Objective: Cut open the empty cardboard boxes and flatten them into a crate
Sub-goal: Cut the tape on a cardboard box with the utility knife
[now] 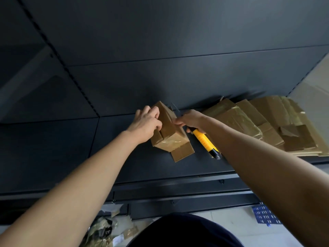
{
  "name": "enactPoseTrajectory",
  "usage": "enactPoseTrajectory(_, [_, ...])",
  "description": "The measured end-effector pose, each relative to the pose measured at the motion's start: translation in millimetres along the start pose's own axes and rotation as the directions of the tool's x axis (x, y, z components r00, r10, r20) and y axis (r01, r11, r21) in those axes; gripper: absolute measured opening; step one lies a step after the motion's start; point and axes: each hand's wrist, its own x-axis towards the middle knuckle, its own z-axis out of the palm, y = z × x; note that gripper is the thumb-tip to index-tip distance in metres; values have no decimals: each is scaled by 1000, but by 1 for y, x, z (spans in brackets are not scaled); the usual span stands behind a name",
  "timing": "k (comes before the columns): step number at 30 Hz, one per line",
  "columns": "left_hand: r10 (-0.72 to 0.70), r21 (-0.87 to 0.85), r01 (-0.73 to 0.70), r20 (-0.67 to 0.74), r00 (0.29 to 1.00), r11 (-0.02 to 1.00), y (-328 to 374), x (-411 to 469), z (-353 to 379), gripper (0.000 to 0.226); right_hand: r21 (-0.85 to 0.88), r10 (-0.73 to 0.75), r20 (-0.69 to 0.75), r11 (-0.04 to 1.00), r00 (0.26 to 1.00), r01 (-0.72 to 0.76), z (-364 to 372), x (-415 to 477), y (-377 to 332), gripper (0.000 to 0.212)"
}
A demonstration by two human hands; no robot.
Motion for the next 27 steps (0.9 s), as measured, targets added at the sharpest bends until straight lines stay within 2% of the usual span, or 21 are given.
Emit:
enactPoseTrajectory(2, [-81, 82, 80, 8, 997, 993, 2, -1, 5, 24, 18, 46, 37, 999, 998, -46, 4, 1, 5, 41])
enactPoseTrajectory(4, [-260, 59, 259, 25, 965, 964, 9, 2, 9, 33, 55, 56, 69, 997, 996, -60, 10, 1, 8, 44])
enactPoseTrajectory(5, [-385, -16, 386, 36, 922, 923, 14, 4, 8, 42, 66, 54, 74, 996, 996, -59, 13, 0, 8, 47])
enactPoseTrajectory(7, [-611, -176, 618, 99, 785, 766, 21, 9, 6, 67, 57, 50, 93, 997, 994, -55, 19, -2, 6, 51])
enactPoseTrajectory(9, [-731, -227, 749, 174, 660, 623, 22, 10, 5, 81, 55, 61, 95, 996, 994, -66, 22, -5, 4, 49])
enactPoseTrajectory(11, [-762, -307, 803, 269, 588, 511, 18, 8, 3, 82, 85, 79, 62, 993, 995, -84, 20, -6, 3, 45])
enactPoseTrajectory(15, [-687, -525, 779, 425, 589, 343, 2, 5, -7, 84, 77, 58, -25, 995, 998, -56, 8, -8, 2, 37])
enactPoseTrajectory(16, [-690, -528, 778, 421, 588, 341, 0, 6, -10, 84, 66, 36, -37, 997, 999, -33, 6, -8, 0, 37])
enactPoseTrajectory(17, [-711, -487, 785, 386, 587, 383, -1, 6, -11, 85, 49, 7, -45, 999, 999, -5, 5, -9, -2, 37])
enactPoseTrajectory(19, [-762, -286, 803, 267, 590, 522, 3, 5, -14, 89, 30, -53, -36, 998, 998, 54, 3, -11, -7, 39])
enactPoseTrajectory(20, [-759, -204, 790, 222, 612, 578, 4, 5, -15, 92, 74, -60, -18, 995, 998, 62, 3, -12, -8, 39])
enactPoseTrajectory(22, [-689, -138, 717, 204, 696, 684, 4, 5, -19, 92, 174, -64, 12, 983, 998, 61, 1, -16, -11, 36])
enactPoseTrajectory(23, [-631, -114, 660, 213, 746, 743, 3, 4, -20, 90, 156, -87, 6, 984, 996, 85, 0, -16, -12, 36])
enactPoseTrajectory(25, [-520, -60, 547, 237, 820, 835, 1, 1, -23, 80, 66, -167, -33, 983, 985, 169, -4, -16, -16, 40])
enactPoseTrajectory(27, [-448, 15, 458, 244, 860, 889, -1, -2, -24, 69, -62, -220, -55, 974, 974, 216, -11, -15, -19, 39])
